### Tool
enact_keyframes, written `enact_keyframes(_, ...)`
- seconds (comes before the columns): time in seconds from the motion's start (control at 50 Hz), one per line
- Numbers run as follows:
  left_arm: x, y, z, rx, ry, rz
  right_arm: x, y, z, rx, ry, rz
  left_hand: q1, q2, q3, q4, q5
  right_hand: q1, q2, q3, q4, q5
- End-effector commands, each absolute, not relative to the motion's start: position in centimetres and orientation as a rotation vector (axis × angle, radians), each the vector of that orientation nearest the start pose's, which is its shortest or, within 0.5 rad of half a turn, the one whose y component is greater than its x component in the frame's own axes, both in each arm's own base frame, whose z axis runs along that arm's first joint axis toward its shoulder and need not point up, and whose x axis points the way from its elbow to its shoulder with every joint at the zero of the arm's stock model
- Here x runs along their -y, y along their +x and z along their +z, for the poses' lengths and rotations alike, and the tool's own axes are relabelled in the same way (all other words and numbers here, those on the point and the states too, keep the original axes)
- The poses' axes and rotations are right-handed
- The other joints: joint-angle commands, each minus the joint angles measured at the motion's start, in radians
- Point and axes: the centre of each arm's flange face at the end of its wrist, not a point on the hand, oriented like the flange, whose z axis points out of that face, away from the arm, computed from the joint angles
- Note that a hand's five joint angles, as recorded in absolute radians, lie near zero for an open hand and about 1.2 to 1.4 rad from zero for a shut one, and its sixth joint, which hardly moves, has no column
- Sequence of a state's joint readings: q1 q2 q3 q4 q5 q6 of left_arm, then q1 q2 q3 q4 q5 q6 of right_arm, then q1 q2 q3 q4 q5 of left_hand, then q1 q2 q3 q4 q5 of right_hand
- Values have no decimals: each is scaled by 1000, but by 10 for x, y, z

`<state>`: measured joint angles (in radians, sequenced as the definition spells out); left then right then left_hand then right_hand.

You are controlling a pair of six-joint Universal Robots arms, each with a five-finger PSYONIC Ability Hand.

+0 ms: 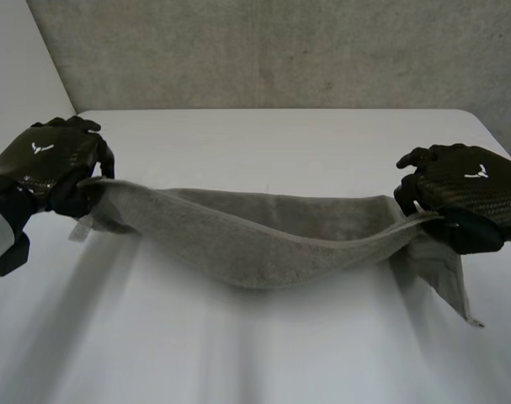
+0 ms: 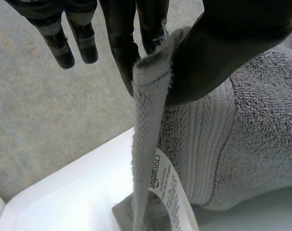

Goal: Fold the towel.

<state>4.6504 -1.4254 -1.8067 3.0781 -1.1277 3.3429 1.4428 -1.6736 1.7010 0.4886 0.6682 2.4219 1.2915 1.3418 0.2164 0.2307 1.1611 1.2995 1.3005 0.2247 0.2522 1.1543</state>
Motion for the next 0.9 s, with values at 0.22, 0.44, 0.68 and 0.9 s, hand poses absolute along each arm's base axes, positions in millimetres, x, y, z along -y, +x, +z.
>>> enact_keyframes(0.22, 318, -218, 203, -2708, 895, -1954, 307, 205, 207, -2188, -1330, -1344, 105, 54, -42, -56, 61, 97, 96, -50, -78, 67)
enact_keyframes(0.44, 369, -223, 180, -2631, 801, -1940, 340, 207, 186, -2240, -1326, -1359, 105, 54, -42, -56, 61, 97, 96, -50, -78, 67)
enact_keyframes(0.68, 390, -251, 168, -2443, 859, -2162, 371, 222, 176, -2227, -1384, -1605, 105, 54, -42, -56, 61, 97, 96, -50, -78, 67)
enact_keyframes(0.9, 396, -261, 156, -2444, 889, -2168, 388, 230, 169, -2189, -1409, -1656, 105, 54, -42, -56, 61, 97, 96, -50, -78, 67)
